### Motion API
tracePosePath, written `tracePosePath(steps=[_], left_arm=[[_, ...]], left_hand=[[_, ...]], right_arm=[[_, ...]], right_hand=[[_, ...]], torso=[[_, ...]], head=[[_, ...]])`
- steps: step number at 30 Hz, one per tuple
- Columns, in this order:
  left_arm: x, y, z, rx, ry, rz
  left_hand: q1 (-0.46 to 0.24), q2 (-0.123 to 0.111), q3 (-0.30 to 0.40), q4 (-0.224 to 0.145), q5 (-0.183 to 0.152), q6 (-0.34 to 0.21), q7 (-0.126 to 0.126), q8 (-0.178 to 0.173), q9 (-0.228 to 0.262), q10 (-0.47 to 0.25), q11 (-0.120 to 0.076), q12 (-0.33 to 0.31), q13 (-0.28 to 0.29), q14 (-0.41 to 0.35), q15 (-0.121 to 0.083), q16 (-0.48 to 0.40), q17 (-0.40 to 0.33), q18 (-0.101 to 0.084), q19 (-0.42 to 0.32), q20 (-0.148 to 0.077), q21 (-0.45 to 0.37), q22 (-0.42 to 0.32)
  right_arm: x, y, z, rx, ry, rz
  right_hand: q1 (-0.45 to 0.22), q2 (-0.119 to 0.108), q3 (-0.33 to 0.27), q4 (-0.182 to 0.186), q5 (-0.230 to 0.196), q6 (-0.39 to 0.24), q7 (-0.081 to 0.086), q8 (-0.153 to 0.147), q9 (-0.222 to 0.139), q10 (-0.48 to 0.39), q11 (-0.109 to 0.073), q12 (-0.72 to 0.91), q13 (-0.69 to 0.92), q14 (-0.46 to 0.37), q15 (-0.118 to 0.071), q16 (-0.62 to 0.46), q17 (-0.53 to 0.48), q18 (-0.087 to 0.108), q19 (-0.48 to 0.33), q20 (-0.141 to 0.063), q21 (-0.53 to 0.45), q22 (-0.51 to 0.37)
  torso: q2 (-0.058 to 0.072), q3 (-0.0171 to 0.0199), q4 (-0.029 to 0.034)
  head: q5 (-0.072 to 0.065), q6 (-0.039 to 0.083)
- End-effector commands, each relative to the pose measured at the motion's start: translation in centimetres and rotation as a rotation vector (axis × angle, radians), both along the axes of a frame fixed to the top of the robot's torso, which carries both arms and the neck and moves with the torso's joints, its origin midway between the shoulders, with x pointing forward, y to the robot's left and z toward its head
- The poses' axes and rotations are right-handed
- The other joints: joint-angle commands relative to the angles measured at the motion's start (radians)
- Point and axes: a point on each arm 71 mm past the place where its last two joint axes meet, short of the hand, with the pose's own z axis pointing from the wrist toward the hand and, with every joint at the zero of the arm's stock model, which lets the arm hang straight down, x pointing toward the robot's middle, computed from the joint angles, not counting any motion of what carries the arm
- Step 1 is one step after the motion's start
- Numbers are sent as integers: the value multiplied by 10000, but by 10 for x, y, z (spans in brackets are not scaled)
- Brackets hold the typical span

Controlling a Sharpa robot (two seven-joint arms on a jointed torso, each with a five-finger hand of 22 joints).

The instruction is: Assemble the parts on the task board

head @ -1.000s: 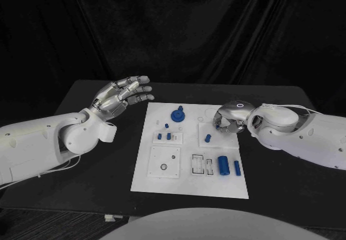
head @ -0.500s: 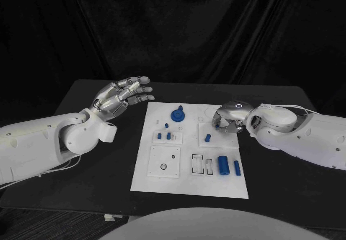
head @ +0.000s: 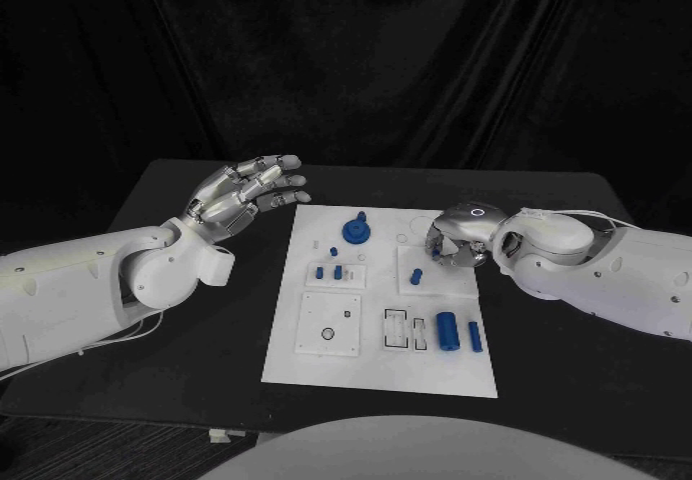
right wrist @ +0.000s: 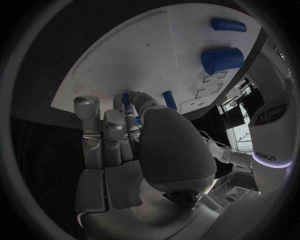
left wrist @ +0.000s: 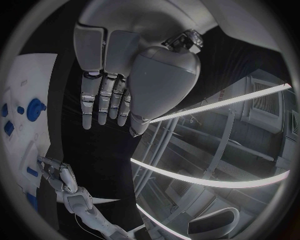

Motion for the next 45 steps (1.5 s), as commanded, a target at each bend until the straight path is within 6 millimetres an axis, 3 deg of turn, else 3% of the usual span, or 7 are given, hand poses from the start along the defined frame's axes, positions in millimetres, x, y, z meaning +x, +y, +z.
tracePosePath(steps=[1, 18, 27, 33, 36, 45], left_arm=[[-1, -1, 0, -221, -9, -92], [0, -3, -2, -157, 109, -188], [1, -2, -4, -93, 178, -174], [1, -2, -6, -43, 222, -147], [1, -3, -7, -30, 247, -151], [1, -3, -10, 9, 313, -147]], left_hand=[[101, 9, 6, -85, 87, 1, 76, 58, -18, -31, 10, 48, -25, -3, 70, 39, -13, 175, -2, 69, -62, -12], [180, 70, 120, -217, 183, -35, 106, 111, -59, -46, 47, 83, -74, -12, 92, 55, -33, 174, 2, 82, -58, -2], [198, 93, 162, -255, 187, -49, 122, 125, -74, -54, 66, 91, -90, -27, 92, 55, -41, 174, -3, 84, -59, 2], [199, 104, 181, -270, 187, -59, 134, 130, -82, -61, 78, 95, -99, -42, 90, 50, -46, 174, -7, 85, -61, 4], [198, 114, 196, -279, 187, -67, 141, 134, -88, -66, 86, 97, -106, -56, 89, 47, -51, 174, -11, 84, -61, 6], [198, 114, 196, -279, 187, -67, 141, 134, -88, -66, 86, 97, -106, -56, 89, 47, -51, 174, -11, 84, -61, 6]], right_arm=[[-1, -1, 1, 171, -244, 125], [-4, -6, 12, 604, -800, 119], [-8, -1, 32, 844, -1137, 256], [-22, 17, 46, 1075, -1084, 684], [-33, 33, 50, 1138, -873, 1063], [-50, 83, 49, 1105, -257, 2227]], right_hand=[[133, 15, 88, -28, -5, 103, -14, 42, 22, 115, -20, -44, -12, -22, -74, -60, -39, -19, -27, -86, 16, 910], [84, 27, 129, -62, -180, 147, -19, 21, 55, 228, -28, -127, -68, -109, -78, -275, -272, 1, -103, -97, -157, 871], [81, 33, 135, -68, -217, 156, -27, 18, 61, 257, -37, -136, -74, -104, -83, -276, -275, 2, -105, -99, -156, 870], [72, 30, 140, -81, -286, 172, -40, 10, 72, 313, -53, -153, -87, -53, -95, -169, -157, -19, -70, -106, -2, 900], [53, 33, 154, -127, -325, 318, -95, 39, 123, 494, -113, -195, -119, 184, -145, 327, 371, -114, 122, -142, 704, 1040], [12, 22, 176, -155, -405, 269, -102, -51, 114, 610, -135, -277, -160, 266, -168, 458, 494, -135, 188, -169, 876, 1067]], torso=[[-1, 0, 0], [-12, -9, -1], [-15, -16, 1], [-8, -14, 6], [-9, -14, 9], [-17, -15, 1]], head=[[-10, -2], [15, -2], [101, -2], [159, -2], [221, -2], [427, -2]])
